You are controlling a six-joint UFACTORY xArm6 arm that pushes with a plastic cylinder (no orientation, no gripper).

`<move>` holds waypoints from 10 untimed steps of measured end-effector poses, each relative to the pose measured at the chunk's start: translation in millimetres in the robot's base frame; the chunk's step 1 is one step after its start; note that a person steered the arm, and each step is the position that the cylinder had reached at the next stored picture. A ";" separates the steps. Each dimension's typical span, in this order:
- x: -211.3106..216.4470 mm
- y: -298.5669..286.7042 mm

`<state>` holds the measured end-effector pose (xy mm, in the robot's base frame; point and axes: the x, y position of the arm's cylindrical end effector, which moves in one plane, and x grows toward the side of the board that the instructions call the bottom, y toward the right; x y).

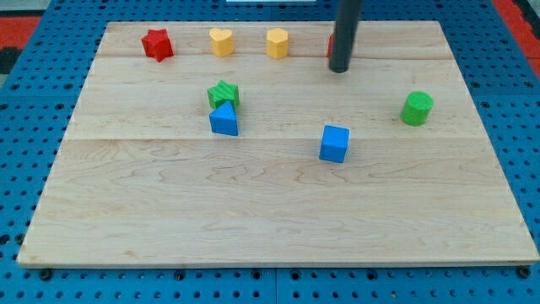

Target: Point your arm at the green star

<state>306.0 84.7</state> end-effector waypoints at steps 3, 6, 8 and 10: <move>-22.5 -9.1; 0.5 -227.7; 23.2 -224.6; 23.2 -221.4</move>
<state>329.2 -136.7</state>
